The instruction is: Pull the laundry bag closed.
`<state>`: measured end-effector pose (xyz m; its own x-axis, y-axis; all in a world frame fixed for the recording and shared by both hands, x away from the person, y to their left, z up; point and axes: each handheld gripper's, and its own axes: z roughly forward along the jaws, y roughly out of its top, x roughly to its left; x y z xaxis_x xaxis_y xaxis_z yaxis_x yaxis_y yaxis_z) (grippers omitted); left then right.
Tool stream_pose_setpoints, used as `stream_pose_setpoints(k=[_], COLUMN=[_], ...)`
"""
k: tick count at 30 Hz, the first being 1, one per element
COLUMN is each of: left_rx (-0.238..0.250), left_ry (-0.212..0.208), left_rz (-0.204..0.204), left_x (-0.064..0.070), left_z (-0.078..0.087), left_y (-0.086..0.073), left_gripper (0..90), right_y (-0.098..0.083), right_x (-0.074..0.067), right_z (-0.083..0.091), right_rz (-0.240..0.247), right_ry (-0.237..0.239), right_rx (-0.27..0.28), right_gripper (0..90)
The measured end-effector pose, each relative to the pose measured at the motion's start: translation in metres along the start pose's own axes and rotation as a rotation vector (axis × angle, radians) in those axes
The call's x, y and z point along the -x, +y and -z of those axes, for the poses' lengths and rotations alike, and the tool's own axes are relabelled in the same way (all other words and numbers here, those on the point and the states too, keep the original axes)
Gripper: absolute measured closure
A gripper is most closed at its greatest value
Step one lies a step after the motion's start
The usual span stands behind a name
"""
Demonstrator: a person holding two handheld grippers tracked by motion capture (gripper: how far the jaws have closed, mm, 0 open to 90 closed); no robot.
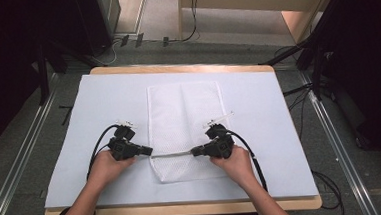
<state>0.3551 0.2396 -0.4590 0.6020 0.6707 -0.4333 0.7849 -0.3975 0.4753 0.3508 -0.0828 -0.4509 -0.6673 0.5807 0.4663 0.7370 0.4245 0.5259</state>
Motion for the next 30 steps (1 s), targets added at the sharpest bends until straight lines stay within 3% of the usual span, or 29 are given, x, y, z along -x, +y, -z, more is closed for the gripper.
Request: stream_pose_setpoints(k=[13,27,29,30], left_rx=[0.001,-0.001,-0.001,0.0], left_ry=[-0.002,-0.001,-0.003,-0.004], left_rz=[0.001,0.002,0.001,0.002], left_x=[0.0,0.0,0.0,0.0], left_z=[0.0,0.0,0.0,0.0], left_y=[0.0,0.0,0.0,0.0], left_gripper=[90.0,90.0,90.0,90.0], right_y=[-0.008,-0.011,-0.012,-0.013], right_x=[0.011,0.012,0.014,0.015], right_z=[0.014,0.015,0.018,0.02], right_rz=[-0.03,-0.019,-0.019,-0.042], right_ry=[-0.002,0.01,-0.016,-0.014], right_rx=[0.023,0.019,0.016,0.019], right_gripper=[88.5,88.6,88.6,88.6])
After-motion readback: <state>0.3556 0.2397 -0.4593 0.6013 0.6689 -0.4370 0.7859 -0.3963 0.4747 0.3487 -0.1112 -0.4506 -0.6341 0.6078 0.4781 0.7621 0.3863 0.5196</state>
